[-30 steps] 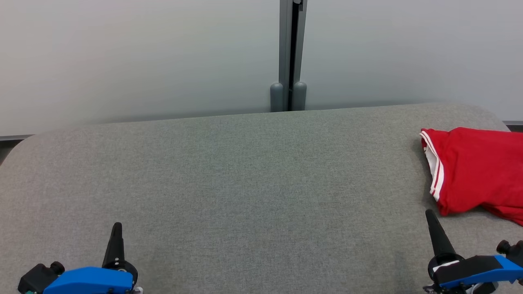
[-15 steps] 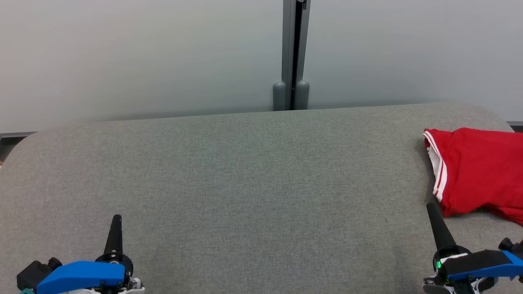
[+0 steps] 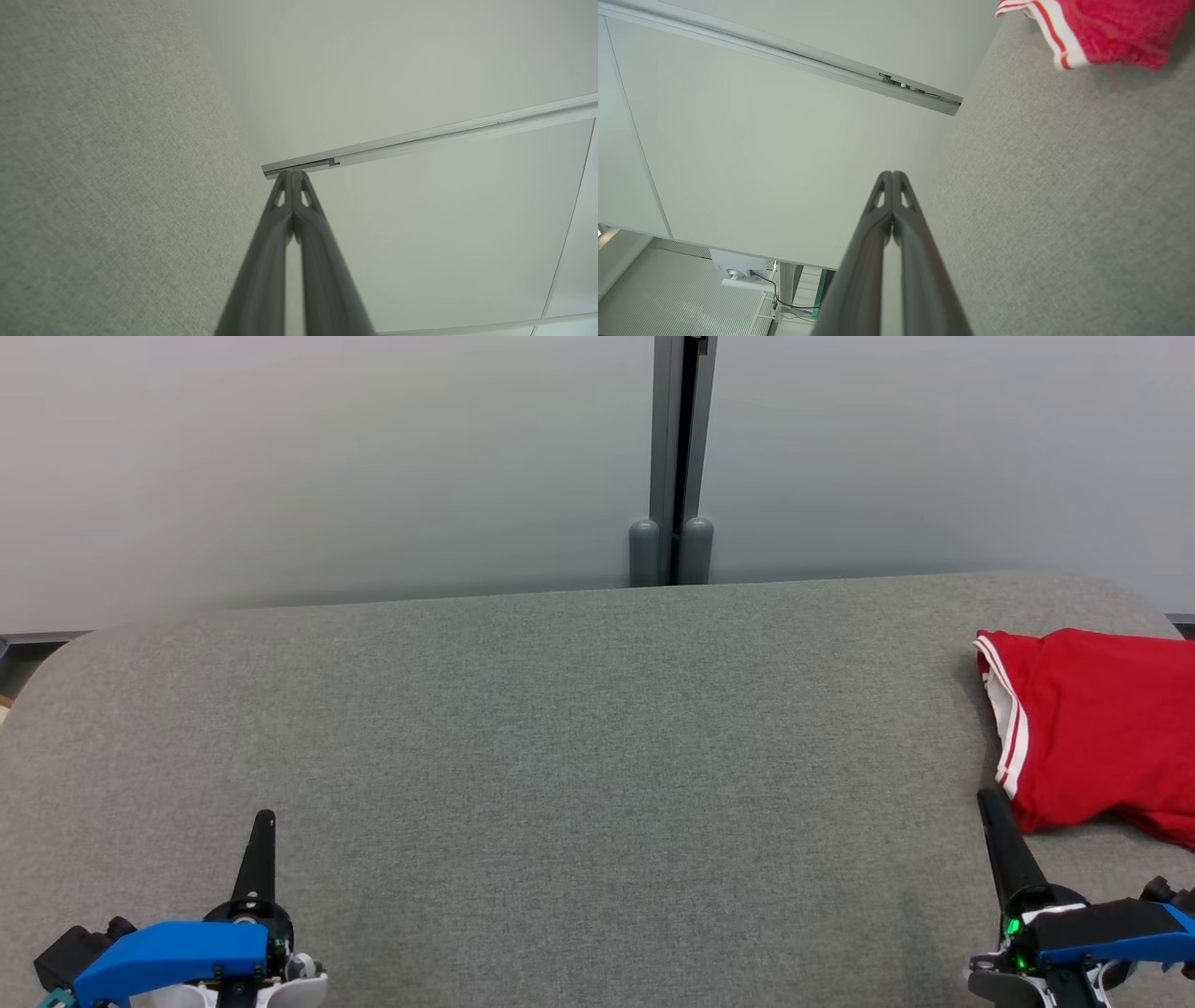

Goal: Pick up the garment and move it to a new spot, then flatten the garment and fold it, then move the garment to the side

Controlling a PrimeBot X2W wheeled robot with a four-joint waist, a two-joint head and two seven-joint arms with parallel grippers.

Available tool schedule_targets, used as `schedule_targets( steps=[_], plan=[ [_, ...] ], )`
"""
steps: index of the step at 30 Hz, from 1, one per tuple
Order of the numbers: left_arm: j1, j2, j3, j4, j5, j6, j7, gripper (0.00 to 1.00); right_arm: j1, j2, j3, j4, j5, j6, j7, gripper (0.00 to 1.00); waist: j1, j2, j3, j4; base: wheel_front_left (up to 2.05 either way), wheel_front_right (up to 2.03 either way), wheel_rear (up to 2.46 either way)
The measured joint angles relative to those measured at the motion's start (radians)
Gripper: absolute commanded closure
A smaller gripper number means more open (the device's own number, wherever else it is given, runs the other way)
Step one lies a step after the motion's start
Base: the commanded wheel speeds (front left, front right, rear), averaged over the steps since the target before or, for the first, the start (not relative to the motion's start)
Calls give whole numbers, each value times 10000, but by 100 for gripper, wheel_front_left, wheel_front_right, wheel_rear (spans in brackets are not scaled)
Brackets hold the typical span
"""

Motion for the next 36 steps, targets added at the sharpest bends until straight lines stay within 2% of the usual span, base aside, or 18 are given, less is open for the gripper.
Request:
schedule_targets(
  steps=[36],
  plan=[
    [-498,-328,575,-82,-2086,-251,702,100,-390,-4,-82,117,2832,0,345,100,-1,0,98,195,0,0,0]
  ],
)
